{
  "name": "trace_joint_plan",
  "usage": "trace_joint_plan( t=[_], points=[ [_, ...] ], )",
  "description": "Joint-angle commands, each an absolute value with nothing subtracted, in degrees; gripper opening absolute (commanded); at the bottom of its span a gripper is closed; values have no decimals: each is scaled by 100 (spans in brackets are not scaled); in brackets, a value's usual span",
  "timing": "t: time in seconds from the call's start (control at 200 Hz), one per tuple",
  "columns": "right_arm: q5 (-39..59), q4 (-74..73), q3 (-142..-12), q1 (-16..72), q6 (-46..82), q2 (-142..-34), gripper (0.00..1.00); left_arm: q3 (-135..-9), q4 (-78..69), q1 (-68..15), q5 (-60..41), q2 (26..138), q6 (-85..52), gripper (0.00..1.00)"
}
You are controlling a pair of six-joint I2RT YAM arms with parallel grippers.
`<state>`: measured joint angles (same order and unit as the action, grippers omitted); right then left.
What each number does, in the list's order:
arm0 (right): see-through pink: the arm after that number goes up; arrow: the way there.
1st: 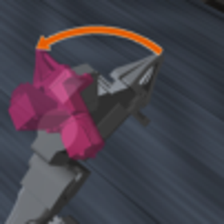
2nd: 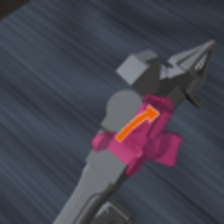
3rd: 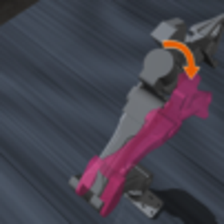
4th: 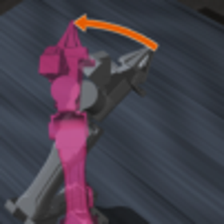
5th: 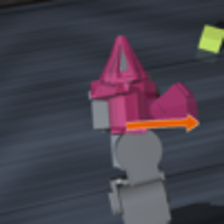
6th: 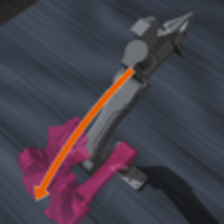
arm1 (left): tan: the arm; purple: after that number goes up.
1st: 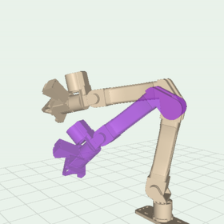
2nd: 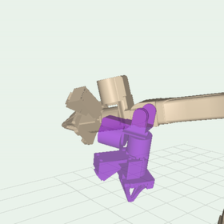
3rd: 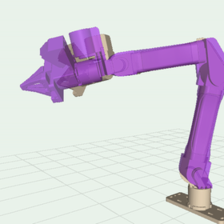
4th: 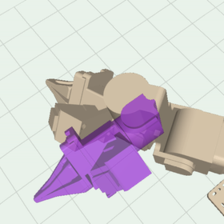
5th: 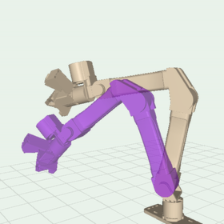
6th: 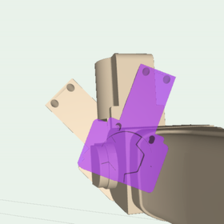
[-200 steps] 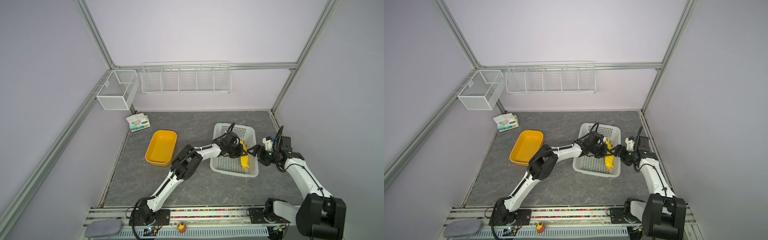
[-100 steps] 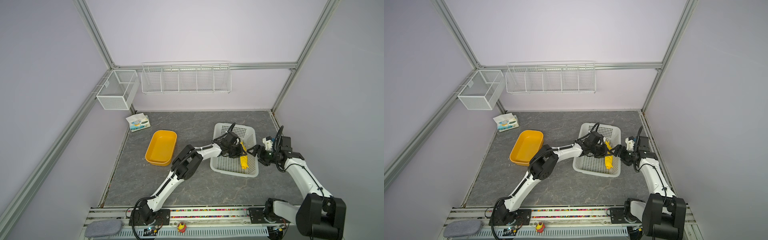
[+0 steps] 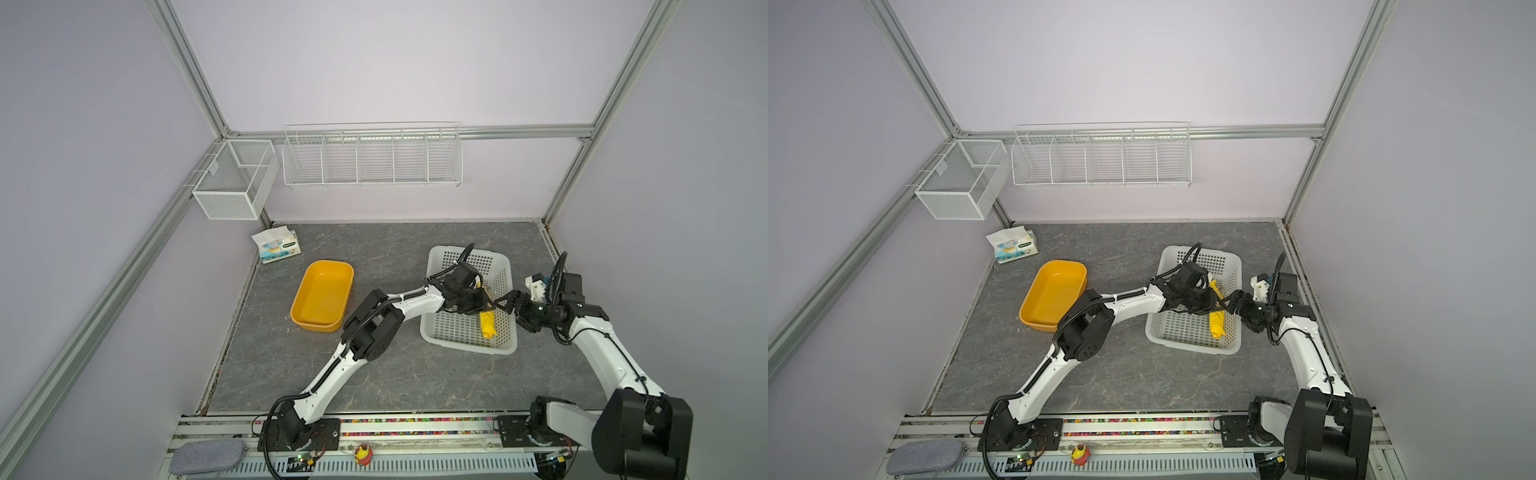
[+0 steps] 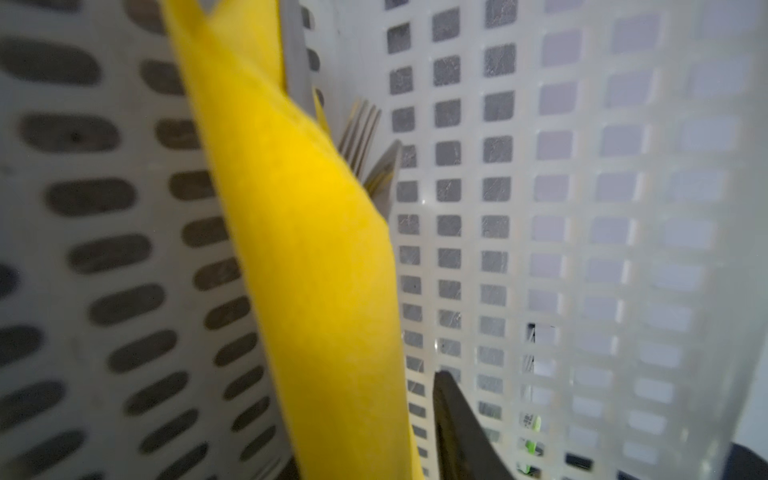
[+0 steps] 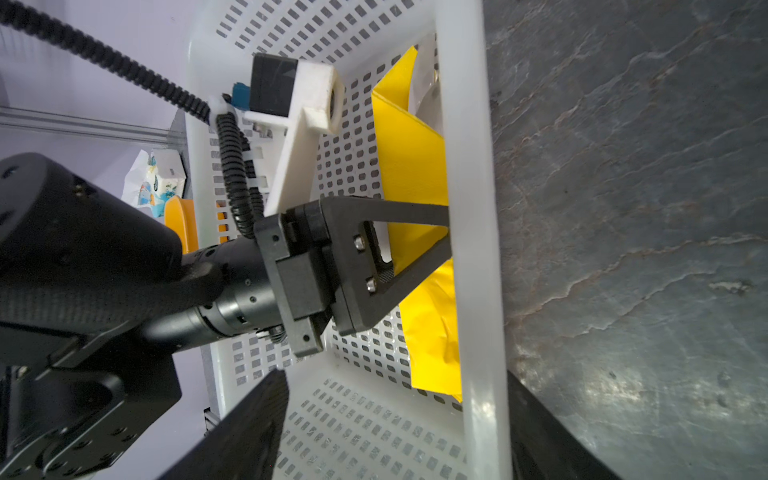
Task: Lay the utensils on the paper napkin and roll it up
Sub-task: 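Lower the bundle into the basket and open the left gripper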
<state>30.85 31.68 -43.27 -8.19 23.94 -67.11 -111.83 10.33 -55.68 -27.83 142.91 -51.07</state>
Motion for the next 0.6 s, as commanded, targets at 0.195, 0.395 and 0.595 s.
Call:
trace_joint_plan(
  t=[0.195, 0.395, 0.595],
  points=[
    [3006, 3313, -4293, -845, 2251, -6566, 80, -11188, 1787, -5572, -2360, 14058, -4645, 44],
    [3015, 3322, -4297, -846, 2259, -6540, 80, -11236, 2028, -5573, -2221, 14015, -4501, 60],
    [3006, 3313, -4298, -849, 2259, -6539, 80, -11217, 2252, -5574, -2068, 13861, -4310, 70]
  ],
)
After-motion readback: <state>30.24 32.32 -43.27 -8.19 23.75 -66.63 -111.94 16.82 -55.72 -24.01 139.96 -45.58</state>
